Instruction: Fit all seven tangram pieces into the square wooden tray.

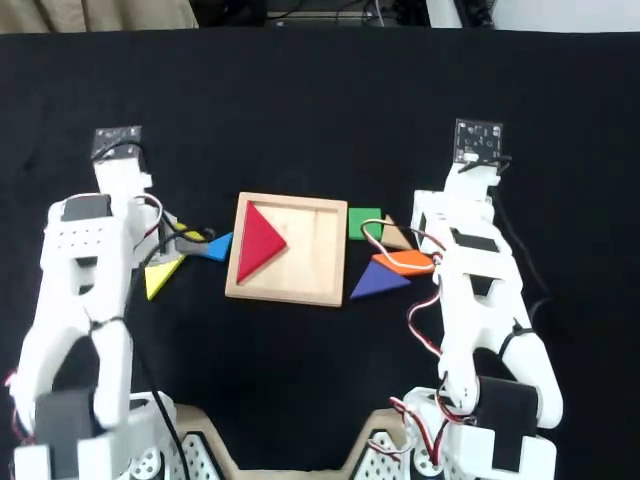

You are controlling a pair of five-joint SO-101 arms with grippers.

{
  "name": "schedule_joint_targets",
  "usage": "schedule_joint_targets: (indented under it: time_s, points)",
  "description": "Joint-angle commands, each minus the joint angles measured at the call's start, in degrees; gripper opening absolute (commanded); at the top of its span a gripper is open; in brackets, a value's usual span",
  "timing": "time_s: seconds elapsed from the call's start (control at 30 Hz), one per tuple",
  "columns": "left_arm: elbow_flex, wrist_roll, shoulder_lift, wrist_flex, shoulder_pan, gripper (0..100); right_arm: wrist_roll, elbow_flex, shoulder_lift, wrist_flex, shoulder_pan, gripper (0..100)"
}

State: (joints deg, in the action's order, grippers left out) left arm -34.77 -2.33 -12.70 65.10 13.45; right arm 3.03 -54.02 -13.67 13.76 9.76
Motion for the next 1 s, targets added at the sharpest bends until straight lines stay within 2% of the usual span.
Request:
schedule_joint_targets:
  time_s: [0.0,0.13,0.2,0.53,0.63,0.8,0.97]
  points:
    - [1.1,-1.4,4.1,-4.0,1.1,39,0.5,0.8,0.3,-1.3,-0.9,1.2]
    - [1.1,-1.8,8.5,-11.8,4.2,39,0.5,0.8,0.3,-1.3,-0.9,1.2]
    - [1.1,-1.8,10.2,-13.0,4.9,39,0.5,0.8,0.3,-1.3,-0.9,1.2]
    - [3.7,-1.8,15.6,-13.4,4.7,38,0.5,0.8,0.3,-1.3,-1.0,1.2]
    - [6.5,-1.9,19.2,-13.4,5.1,35,0.5,0.7,0.3,-1.3,-1.0,1.2]
    - [9.8,-7.4,22.6,-12.8,5.8,33,0.5,0.7,0.3,-1.3,-1.0,1.2]
    - [9.5,-7.8,21.3,-13.2,5.4,33,0.5,0.7,0.3,-1.3,-1.0,1.2]
